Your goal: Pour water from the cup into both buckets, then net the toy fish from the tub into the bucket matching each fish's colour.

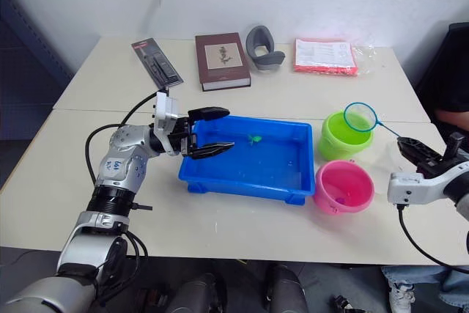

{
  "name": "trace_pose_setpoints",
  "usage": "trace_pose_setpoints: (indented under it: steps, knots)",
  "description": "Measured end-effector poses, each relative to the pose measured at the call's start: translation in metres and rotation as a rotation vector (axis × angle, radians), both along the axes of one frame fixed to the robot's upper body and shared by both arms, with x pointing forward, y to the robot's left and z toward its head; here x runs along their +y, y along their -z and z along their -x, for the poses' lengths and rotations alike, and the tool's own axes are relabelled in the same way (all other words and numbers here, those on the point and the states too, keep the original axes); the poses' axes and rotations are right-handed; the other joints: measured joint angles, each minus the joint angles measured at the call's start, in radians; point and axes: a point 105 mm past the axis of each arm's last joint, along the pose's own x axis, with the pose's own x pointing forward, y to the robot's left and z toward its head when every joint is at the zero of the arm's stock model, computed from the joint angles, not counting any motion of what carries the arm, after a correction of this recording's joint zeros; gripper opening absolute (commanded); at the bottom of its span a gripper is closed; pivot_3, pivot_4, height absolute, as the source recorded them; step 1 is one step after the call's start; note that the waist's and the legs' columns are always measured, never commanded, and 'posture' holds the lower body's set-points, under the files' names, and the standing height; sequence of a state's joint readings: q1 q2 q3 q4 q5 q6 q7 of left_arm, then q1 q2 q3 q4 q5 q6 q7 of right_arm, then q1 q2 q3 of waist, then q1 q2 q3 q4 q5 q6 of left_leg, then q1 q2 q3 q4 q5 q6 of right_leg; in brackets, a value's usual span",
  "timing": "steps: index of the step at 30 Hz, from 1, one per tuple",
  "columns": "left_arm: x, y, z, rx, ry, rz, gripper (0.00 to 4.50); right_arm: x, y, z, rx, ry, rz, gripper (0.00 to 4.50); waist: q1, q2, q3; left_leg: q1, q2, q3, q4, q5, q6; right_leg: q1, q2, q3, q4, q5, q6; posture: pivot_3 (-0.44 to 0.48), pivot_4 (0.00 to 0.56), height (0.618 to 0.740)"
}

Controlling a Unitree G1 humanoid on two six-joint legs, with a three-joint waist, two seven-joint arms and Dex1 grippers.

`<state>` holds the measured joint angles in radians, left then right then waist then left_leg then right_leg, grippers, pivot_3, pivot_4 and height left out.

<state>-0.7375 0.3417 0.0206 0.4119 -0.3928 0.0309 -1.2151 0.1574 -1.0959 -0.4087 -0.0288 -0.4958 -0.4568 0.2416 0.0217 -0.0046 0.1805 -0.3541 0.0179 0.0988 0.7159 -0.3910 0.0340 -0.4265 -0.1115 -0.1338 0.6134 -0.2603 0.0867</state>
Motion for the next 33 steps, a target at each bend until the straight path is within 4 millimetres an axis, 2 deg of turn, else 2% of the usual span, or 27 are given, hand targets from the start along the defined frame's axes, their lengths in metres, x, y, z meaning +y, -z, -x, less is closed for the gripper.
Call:
trace_pose_setpoints:
  steps: [3, 5, 7, 10, 13, 15, 19, 25, 27, 33]
  knots:
    - [0.013, 0.001, 0.0, -0.002, -0.016, -0.033, 4.44, 0.028, -0.015, -0.002, 0.041, -0.057, -0.323, 0.0, -0.008, 0.001, 0.0, 0.001, 0.001, 0.0, 0.0, 0.0, 0.0, 0.0, 0.001, 0.0, 0.001, 0.0, 0.0, 0.0, 0.15, 0.74]
    - [0.032, 0.007, 0.002, 0.011, -0.046, -0.076, 4.44, 0.064, -0.019, 0.002, 0.201, -0.156, -0.667, 0.0, -0.017, 0.001, 0.0, 0.001, 0.002, -0.001, 0.0, 0.0, 0.0, 0.0, 0.001, 0.0, 0.001, 0.0, -0.001, 0.0, 0.15, 0.74]
    - [0.049, 0.011, 0.002, 0.027, -0.076, -0.103, 4.44, 0.103, -0.005, 0.014, 0.478, -0.246, -0.877, 0.0, -0.015, 0.001, 0.0, 0.0, 0.002, -0.004, 0.001, 0.0, 0.0, 0.0, 0.001, -0.002, 0.002, 0.0, -0.001, 0.0, 0.15, 0.74]
    - [0.065, 0.016, 0.003, 0.047, -0.108, -0.13, 4.44, 0.131, 0.01, 0.025, 0.743, -0.234, -0.992, 0.0, -0.001, 0.001, 0.0, 0.0, -0.001, -0.004, 0.003, -0.001, 0.003, 0.0, -0.003, -0.002, 0.002, 0.0, -0.001, 0.0, 0.15, 0.74]
    - [0.075, 0.018, 0.004, 0.054, -0.133, -0.144, 4.44, 0.142, 0.018, 0.026, 0.881, -0.162, -1.056, 0.0, 0.008, 0.001, 0.0, -0.002, -0.002, -0.006, 0.004, -0.002, 0.004, 0.0, -0.006, -0.002, 0.0, 0.0, 0.0, 0.0, 0.15, 0.74]
    - [0.08, 0.017, 0.005, 0.051, -0.15, -0.141, 4.44, 0.146, 0.03, 0.028, 0.983, -0.062, -1.049, 0.0, 0.007, 0.001, 0.0, -0.003, -0.002, -0.006, 0.004, -0.003, 0.005, 0.001, -0.006, -0.002, -0.001, 0.001, 0.0, 0.0, 0.15, 0.74]
    - [0.081, 0.019, 0.006, 0.057, -0.155, -0.14, 4.44, 0.145, 0.041, 0.028, 1.039, 0.034, -1.037, 0.0, 0.004, 0.001, 0.0, -0.004, -0.003, -0.006, 0.003, -0.003, 0.005, 0.0, -0.006, -0.002, -0.002, 0.001, 0.001, 0.0, 0.15, 0.74]
    - [0.081, 0.022, 0.007, 0.063, -0.154, -0.143, 4.44, 0.152, 0.053, 0.006, 1.086, 0.103, -1.108, 0.0, -0.002, 0.0, 0.0, -0.003, -0.002, -0.003, 0.003, -0.003, 0.005, 0.0, -0.004, -0.002, -0.001, 0.002, 0.002, 0.0, 0.15, 0.74]
    - [0.079, 0.022, 0.008, 0.062, -0.149, -0.145, 4.44, 0.155, 0.057, -0.008, 1.069, 0.126, -1.128, 0.0, -0.005, 0.0, 0.0, -0.002, -0.002, -0.002, 0.003, -0.003, 0.005, -0.001, -0.004, -0.002, 0.0, 0.002, 0.002, 0.0, 0.15, 0.74]
    - [0.078, 0.022, 0.008, 0.067, -0.141, -0.152, 4.44, 0.154, 0.06, -0.03, 1.011, 0.173, -1.118, 0.0, -0.003, 0.0, 0.0, -0.003, -0.003, -0.002, 0.002, -0.003, 0.005, -0.002, -0.003, -0.004, -0.001, 0.002, 0.002, 0.0, 0.15, 0.74]
